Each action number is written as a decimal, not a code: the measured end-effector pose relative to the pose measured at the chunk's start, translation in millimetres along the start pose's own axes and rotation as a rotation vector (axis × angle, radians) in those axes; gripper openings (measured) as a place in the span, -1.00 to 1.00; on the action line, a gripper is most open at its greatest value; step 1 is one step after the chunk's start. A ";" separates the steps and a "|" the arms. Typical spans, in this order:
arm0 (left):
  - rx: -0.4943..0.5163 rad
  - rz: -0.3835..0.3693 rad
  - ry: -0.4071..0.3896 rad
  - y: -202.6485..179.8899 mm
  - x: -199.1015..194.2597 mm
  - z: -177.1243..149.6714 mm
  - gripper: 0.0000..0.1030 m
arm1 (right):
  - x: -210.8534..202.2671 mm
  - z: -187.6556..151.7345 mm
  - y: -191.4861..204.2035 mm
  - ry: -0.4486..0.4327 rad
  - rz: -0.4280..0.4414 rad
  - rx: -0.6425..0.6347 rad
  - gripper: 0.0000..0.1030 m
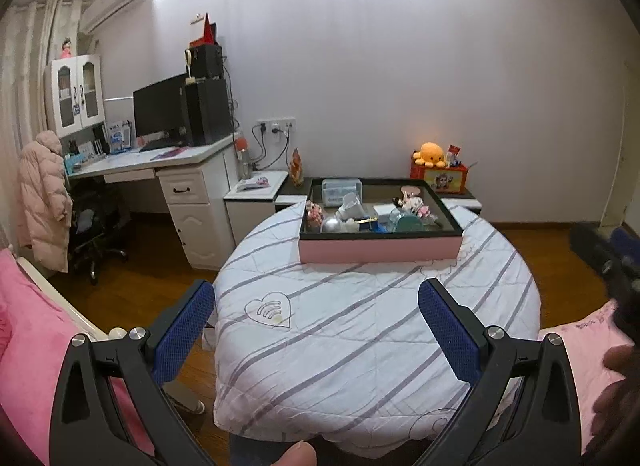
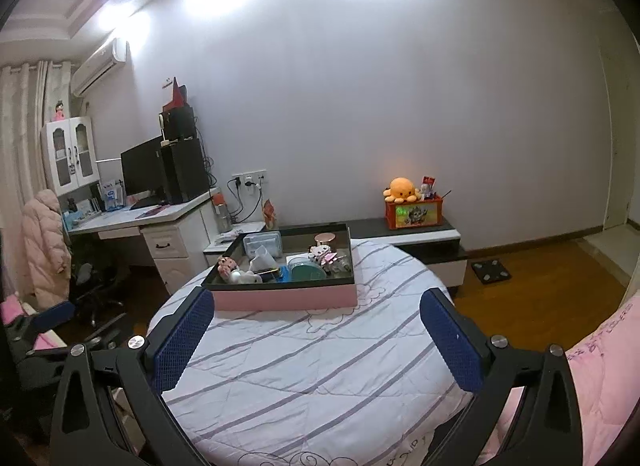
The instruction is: Organize rigid objects
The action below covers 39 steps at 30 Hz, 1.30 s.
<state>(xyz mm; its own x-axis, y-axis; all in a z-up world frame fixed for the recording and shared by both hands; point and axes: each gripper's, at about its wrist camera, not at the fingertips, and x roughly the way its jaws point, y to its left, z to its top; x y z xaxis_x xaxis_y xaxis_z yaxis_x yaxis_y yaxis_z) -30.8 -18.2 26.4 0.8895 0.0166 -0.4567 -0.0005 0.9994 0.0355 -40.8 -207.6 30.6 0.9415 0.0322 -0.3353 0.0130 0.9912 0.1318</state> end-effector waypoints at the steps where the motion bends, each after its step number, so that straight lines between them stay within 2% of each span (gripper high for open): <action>1: -0.007 -0.001 -0.008 0.8 -2.9 1.5 1.00 | 0.8 -0.8 1.0 0.008 0.006 -0.001 1.00; 8: -0.035 0.006 -0.041 9.0 -14.8 4.6 1.00 | -1.3 -4.1 6.3 0.013 -0.012 -0.033 1.00; 39: -0.049 0.010 -0.036 21.7 -12.1 1.1 1.00 | 2.2 -9.0 12.0 0.035 0.003 -0.052 1.00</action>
<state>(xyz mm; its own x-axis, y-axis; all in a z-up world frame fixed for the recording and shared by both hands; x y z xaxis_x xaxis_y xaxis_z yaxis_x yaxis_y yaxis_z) -41.1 3.2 33.7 0.9054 0.0267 -0.4238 -0.0312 0.9995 -0.0037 -41.6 -194.5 23.1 0.9292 0.0392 -0.3675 -0.0085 0.9964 0.0849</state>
